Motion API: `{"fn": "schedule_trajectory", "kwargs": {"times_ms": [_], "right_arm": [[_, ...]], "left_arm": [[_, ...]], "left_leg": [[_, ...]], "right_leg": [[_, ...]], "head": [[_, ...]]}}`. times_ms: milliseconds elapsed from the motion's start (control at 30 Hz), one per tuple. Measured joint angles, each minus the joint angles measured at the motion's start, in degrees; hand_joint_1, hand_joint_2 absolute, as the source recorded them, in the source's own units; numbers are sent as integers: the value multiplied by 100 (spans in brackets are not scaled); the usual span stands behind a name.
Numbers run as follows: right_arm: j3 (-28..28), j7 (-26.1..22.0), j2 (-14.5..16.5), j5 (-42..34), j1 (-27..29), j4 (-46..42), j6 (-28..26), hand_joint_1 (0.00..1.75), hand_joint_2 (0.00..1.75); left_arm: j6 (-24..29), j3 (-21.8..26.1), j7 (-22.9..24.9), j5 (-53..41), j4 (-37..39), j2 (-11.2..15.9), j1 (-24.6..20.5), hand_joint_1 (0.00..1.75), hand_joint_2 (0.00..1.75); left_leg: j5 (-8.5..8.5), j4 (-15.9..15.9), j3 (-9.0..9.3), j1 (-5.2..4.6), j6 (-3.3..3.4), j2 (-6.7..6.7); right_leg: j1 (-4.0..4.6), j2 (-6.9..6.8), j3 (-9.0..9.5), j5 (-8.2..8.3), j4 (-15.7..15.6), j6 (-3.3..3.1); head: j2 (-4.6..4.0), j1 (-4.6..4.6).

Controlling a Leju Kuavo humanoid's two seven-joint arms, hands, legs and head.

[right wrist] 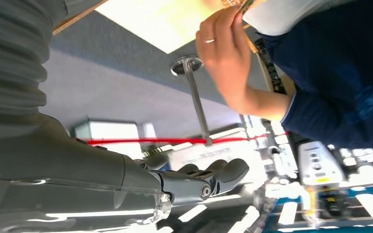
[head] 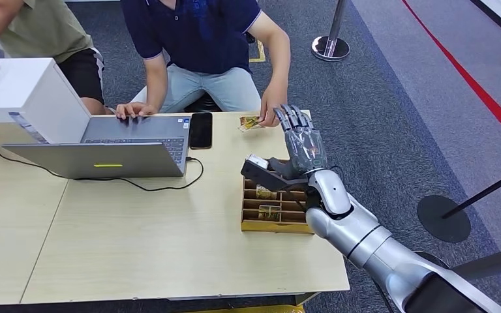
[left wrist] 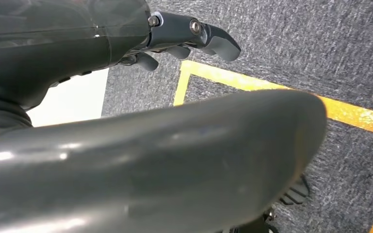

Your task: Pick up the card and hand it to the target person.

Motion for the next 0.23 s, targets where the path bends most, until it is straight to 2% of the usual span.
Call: {"fn": "schedule_trajectory", "kwargs": {"times_ms": [233], "right_arm": [[-668,-424,-415,-1730,435,-164,-958,0,175]], "left_arm": [[36,0,-27,75,0,0,4,0,0]], "left_leg": [[-1,2,3,-3,1,-2]], "right_leg": [[-3,-2,2,0,-3,1]], "head": [[0,-1]]}}
